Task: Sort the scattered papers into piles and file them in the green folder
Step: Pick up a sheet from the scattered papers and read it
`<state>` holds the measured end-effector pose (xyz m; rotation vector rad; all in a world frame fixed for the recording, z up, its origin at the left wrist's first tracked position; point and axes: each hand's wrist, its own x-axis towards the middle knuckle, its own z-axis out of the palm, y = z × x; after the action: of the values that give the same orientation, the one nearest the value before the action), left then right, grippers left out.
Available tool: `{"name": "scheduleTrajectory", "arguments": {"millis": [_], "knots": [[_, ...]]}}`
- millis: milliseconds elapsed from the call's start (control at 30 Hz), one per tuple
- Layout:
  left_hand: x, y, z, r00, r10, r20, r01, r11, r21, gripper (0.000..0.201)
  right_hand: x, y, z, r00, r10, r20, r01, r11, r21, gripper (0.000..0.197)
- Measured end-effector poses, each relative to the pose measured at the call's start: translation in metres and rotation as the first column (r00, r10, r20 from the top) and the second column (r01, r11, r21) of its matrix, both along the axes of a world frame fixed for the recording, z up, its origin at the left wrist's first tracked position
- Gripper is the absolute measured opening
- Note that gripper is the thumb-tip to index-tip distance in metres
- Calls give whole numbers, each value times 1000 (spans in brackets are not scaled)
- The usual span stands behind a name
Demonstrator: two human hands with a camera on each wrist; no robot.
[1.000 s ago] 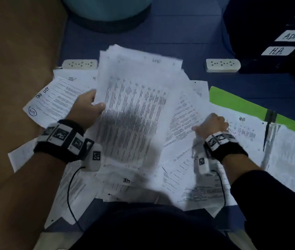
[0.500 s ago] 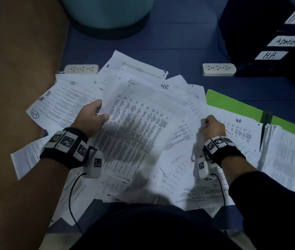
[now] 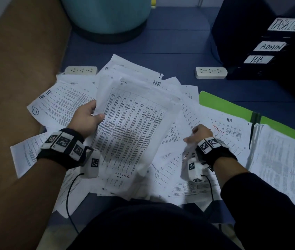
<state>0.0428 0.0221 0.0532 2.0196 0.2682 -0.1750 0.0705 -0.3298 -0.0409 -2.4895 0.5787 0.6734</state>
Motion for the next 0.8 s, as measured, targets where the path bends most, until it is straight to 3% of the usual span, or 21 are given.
{"name": "scheduleTrajectory", "arguments": {"millis": [100, 267, 400, 533, 633, 700, 800], "knots": [[-6, -6, 1, 1000, 24, 12, -23, 999, -31, 43, -3, 0, 9, 993, 121, 4, -120, 992, -35, 20], [-13, -19, 6, 999, 8, 42, -7, 1000, -29, 38, -18, -19, 24, 981, 37, 192, -30, 999, -38, 10], [-16, -35, 6, 999, -18, 50, 19, 1000, -15, 29, -21, -41, 36, 956, 127, 263, -87, 983, -159, 30], [-15, -55, 7, 998, -49, 49, 50, 999, -20, 32, -20, -63, 45, 918, 176, 355, -98, 969, -227, 25], [-14, -70, 10, 997, -64, 42, 65, 998, -10, 30, -19, -80, 53, 846, 209, 491, -102, 967, -234, 25], [-14, -81, 12, 996, -79, 43, 80, 997, -13, 30, -18, -90, 65, 786, 222, 577, -143, 973, -180, 21], [-13, -98, 18, 995, -96, 40, 97, 995, -37, 26, -18, -99, 92, 730, 149, 667, -228, 973, 32, 17]]}}
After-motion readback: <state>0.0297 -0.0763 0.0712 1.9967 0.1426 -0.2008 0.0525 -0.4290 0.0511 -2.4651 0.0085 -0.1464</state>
